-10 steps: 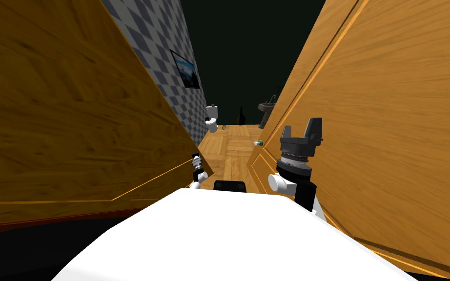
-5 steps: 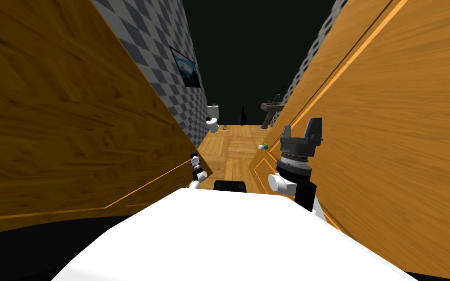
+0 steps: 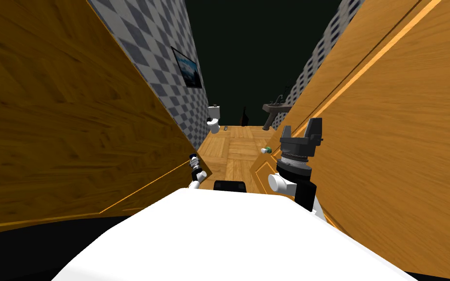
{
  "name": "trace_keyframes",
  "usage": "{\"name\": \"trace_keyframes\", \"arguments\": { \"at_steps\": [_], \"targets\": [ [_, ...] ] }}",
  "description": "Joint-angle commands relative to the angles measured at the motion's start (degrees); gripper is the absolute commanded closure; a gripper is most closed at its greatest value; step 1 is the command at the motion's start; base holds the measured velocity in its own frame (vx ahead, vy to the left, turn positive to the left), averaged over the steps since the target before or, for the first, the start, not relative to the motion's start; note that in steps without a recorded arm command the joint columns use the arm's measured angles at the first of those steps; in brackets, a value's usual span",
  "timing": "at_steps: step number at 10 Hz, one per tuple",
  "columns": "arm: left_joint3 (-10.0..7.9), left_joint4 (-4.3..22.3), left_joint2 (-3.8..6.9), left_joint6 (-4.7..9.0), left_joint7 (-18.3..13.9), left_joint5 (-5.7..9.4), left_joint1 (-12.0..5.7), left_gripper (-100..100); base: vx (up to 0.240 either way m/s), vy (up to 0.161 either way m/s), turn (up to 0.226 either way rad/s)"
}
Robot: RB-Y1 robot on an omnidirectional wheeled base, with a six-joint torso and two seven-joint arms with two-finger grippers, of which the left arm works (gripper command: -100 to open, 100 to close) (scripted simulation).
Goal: Push the door open
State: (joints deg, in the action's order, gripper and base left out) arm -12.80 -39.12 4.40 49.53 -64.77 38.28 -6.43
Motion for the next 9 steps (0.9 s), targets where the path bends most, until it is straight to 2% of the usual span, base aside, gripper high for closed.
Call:
{"name": "trace_keyframes", "arguments": {
  "at_steps": [1,4,5,6,7,9],
  "targets": [
    [-1.79,0.57,0.58,1.45,-0.17,0.17,-0.31,100,0.133,0.037,0.040],
    [-3.77,1.32,0.21,1.91,0.22,0.20,-0.91,100,0.142,0.045,0.044],
    [-3.77,2.20,0.21,1.91,0.22,0.20,-0.91,100,0.083,0.009,0.013],
    [-3.77,1.32,0.21,1.91,0.22,0.20,-0.91,100,0.022,-0.003,-0.001],
    [-5.16,1.84,-0.11,2.24,0.49,0.21,-1.33,100,0.082,-0.004,0.060],
    [-6.44,2.32,-0.46,2.54,0.73,0.23,-1.72,100,0.141,0.009,0.063]
  ]
}}
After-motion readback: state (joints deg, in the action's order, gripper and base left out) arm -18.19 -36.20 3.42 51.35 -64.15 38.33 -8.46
